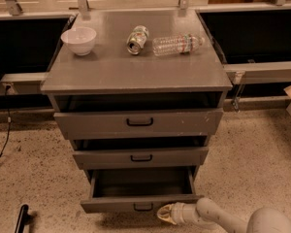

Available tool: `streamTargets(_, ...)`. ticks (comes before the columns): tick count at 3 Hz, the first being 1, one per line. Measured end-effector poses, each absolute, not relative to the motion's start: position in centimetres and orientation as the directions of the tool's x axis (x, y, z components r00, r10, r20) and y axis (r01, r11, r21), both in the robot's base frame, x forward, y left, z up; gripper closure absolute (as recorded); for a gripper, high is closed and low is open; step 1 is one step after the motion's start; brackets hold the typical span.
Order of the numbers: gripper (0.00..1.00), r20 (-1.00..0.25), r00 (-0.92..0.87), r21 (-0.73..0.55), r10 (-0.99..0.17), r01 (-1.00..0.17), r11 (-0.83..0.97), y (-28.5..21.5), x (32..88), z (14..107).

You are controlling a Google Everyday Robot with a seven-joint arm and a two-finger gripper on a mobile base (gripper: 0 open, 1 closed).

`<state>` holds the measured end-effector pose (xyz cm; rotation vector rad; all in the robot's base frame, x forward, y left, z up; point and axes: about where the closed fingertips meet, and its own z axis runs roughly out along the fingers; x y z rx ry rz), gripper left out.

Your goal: Close bottom drawer

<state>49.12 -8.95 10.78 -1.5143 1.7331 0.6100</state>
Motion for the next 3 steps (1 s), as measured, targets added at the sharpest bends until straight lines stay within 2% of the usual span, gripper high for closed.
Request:
streamTargets(2,0.16,-0.783,-0.027,-0.117,-0.622,-0.975,0.189,-8.94,49.12,10.78)
streamTargets(3,0.0,-0.783,-0.027,-0.117,-0.622,-0.975,0.189,-8.94,49.12,10.77)
